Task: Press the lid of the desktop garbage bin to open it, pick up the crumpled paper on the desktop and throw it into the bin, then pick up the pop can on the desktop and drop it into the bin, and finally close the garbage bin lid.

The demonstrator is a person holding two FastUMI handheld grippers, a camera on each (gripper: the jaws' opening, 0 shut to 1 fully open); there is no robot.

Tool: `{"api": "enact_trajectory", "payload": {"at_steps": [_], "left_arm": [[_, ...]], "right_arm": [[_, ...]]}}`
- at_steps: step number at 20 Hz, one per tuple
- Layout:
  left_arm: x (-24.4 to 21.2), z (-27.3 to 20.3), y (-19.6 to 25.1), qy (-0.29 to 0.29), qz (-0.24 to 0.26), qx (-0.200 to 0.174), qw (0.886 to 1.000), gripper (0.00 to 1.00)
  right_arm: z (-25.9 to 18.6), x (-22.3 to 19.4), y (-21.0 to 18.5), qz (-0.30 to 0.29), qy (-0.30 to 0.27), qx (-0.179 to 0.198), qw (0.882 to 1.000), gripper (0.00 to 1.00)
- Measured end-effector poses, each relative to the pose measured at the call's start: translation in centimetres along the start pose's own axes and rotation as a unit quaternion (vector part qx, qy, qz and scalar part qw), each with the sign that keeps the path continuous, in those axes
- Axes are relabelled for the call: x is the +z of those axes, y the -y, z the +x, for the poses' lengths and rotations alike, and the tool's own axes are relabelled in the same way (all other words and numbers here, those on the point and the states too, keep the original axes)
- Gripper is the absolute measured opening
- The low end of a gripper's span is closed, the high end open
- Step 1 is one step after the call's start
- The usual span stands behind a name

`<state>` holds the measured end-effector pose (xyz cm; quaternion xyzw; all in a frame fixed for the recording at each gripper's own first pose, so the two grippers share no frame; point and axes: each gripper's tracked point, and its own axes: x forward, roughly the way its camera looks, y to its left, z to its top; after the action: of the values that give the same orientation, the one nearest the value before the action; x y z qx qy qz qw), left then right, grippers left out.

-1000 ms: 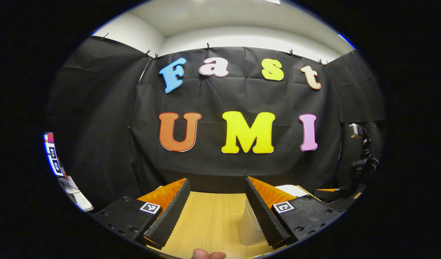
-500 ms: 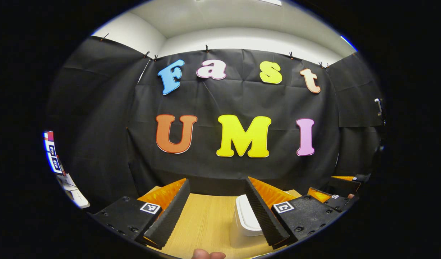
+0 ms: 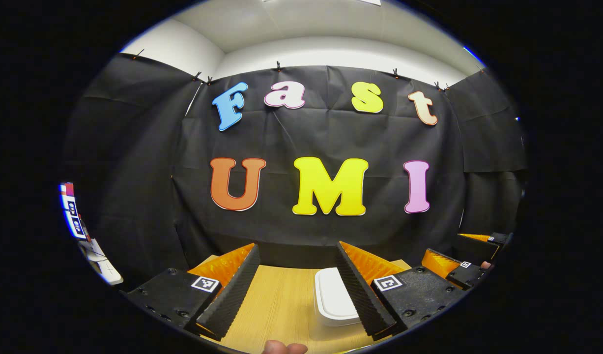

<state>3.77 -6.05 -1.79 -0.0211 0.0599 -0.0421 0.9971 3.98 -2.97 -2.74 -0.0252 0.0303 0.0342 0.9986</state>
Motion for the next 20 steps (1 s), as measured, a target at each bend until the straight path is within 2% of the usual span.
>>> {"api": "enact_trajectory", "payload": {"at_steps": [1, 2, 9, 11, 16, 20], "left_arm": [[-0.2, 0.0, 0.0, -0.001, 0.002, 0.001, 1.0, 0.94], [-0.1, 0.0, 0.0, -0.002, 0.006, 0.003, 1.0, 0.98], [-0.1, 0.2, 0.3, 0.003, 0.014, 0.004, 1.0, 0.98], [-0.4, 0.2, 0.5, -0.002, 0.017, 0.003, 1.0, 0.98], [0.2, -0.1, 1.6, 0.008, 0.028, -0.007, 1.0, 0.98], [0.2, -0.3, 1.1, 0.009, 0.029, 0.0, 1.0, 0.98]], "right_arm": [[0.0, 0.1, 0.1, 0.003, 0.001, 0.001, 1.0, 0.97], [0.2, 0.3, 0.2, 0.004, 0.003, 0.0, 1.0, 0.95], [0.6, 0.1, 0.9, 0.013, -0.001, -0.004, 1.0, 0.97], [0.4, 0.4, 1.0, 0.011, 0.003, -0.004, 1.0, 0.95], [0.6, 0.2, 0.7, 0.014, 0.003, 0.004, 1.0, 0.95], [0.6, 0.3, 0.4, 0.014, 0.003, 0.009, 1.0, 0.95]]}}
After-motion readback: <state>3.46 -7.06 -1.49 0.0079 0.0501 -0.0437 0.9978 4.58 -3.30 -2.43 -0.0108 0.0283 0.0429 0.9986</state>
